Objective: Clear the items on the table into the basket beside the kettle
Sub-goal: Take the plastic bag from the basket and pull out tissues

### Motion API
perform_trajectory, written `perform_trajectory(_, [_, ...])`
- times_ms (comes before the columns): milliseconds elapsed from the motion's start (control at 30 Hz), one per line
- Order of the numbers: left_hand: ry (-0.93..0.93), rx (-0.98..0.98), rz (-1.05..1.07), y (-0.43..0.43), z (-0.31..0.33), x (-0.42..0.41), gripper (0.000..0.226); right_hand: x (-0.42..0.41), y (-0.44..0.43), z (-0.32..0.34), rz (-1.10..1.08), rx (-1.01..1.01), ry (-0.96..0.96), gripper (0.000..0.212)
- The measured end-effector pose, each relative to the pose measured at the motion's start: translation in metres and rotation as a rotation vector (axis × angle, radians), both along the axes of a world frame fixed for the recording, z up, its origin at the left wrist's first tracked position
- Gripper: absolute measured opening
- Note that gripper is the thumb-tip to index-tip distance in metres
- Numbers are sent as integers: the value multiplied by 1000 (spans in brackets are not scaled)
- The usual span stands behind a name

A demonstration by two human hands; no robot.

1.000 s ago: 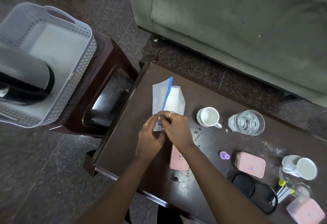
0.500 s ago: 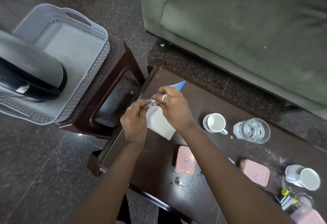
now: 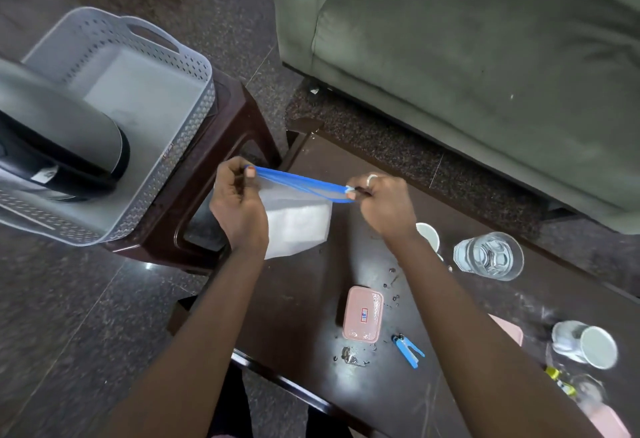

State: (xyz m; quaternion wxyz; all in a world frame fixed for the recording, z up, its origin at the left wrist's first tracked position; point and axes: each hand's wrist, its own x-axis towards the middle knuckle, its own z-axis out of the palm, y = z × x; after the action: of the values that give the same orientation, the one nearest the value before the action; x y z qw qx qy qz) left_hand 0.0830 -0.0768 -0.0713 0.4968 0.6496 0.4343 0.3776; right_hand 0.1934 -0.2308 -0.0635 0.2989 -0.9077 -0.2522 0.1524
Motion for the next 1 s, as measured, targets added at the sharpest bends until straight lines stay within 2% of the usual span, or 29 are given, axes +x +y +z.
perform_trajectory(167, [79,4,-100,-1,-1,11,12,1,-29,-3,-106,-49,241,14])
perform_trajectory(300, [139,29,-246,-1,5,27,15,-5,-33,0,45,-131,437,19])
perform_trajectory(433, [230,63,-534,-7,17,50,16,-18,-22,1,44,13,457,26])
perform_trajectory(500, [229,104,-593,-15,23,61,16,-22,-17,-2,40,35,411,13])
perform_trajectory(567, [234,179,-602,-27,26,70,19,-23,-16,-4,-28,94,464,14])
perform_trajectory(667, [347,205,-514,-41,23,71,52,-26,-14,-2,-138,261,612,7])
perform_trajectory(767, [453,106,-478,-55,14,61,72,-24,-13,0,-306,441,747,25])
perform_trajectory(867, [457,-43,-544,-68,5,51,64,-20,-12,2,-451,509,790,30])
perform_trajectory(1000, [552,-28,-591,-77,-1,48,30,-20,-17,0,-600,598,827,30])
